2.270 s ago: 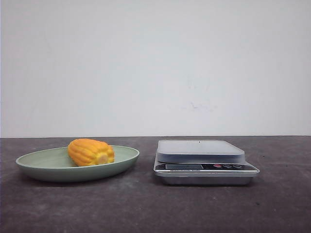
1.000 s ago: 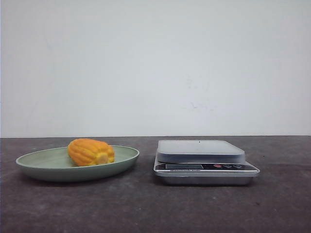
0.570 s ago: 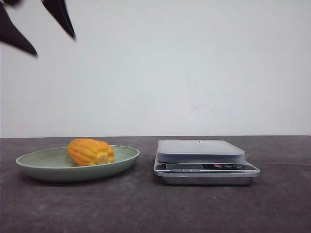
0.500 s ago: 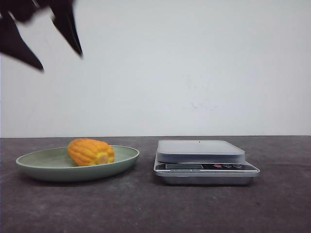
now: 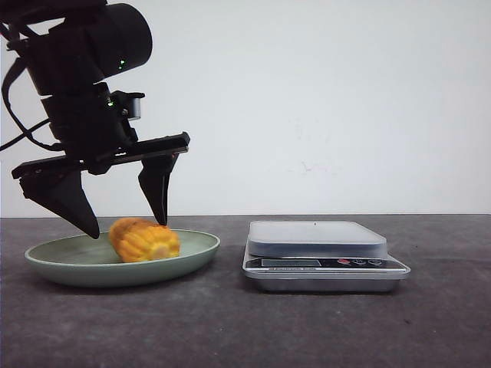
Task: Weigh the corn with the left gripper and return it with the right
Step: 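Lower the open left gripper over the yellow corn cob on the plate, then close the left gripper on the corn cob and lift it, then carry the corn cob with the left gripper onto the scale platform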
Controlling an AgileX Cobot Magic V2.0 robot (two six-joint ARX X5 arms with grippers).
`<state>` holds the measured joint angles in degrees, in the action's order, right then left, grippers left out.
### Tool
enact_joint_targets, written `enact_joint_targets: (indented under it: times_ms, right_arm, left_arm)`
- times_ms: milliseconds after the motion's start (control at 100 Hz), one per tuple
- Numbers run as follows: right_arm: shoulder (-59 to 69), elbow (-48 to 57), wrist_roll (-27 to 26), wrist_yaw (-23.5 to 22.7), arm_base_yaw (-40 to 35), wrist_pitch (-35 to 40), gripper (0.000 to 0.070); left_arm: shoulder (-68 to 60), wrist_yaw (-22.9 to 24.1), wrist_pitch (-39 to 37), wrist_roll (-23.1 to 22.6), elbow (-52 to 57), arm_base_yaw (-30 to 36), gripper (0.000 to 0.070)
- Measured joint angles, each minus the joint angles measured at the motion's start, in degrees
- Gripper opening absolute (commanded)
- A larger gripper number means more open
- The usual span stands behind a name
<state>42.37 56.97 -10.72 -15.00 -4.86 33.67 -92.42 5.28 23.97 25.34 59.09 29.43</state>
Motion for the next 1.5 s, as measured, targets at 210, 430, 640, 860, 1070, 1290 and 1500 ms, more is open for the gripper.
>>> enact_joint_targets:
  times_ms: [210, 430, 640, 860, 1070, 1290, 1500]
  right_arm:
    - [0.0, 0.0, 0.0, 0.0, -0.2, 0.0, 0.0564]
    - [0.0, 0.0, 0.0, 0.0, -0.3, 0.0, 0.0564]
    - [0.0, 0.0, 0.0, 0.0, -0.3, 0.0, 0.0563]
    - [0.0, 0.0, 0.0, 0.0, -0.3, 0.0, 0.0563]
    - [0.0, 0.0, 0.0, 0.2, -0.3, 0.0, 0.0563]
    - [0.0, 0.0, 0.0, 0.2, -0.3, 0.0, 0.0563]
    - [0.0, 0.0, 0.0, 0.2, -0.3, 0.4, 0.0563]
  left_arm:
    - [-1.4, 0.4, -0.2, 1.0, 0.0, 1.2, 0.0510]
    - [-1.6, 0.9, -0.7, 1.0, 0.0, 1.9, 0.0271]
    - [-1.6, 0.9, -0.8, 0.7, 0.0, 1.9, 0.0190]
    - [-1.5, 0.9, -0.7, -1.0, 0.0, 2.0, 0.0010]
    - [3.2, 1.5, 2.3, -3.5, 0.7, 2.0, 0.0010]
    - [12.1, 1.9, 8.6, -6.7, 10.1, 3.3, 0.0010]
    - [9.9, 2.2, 7.6, -7.3, 15.8, 8.4, 0.0010]
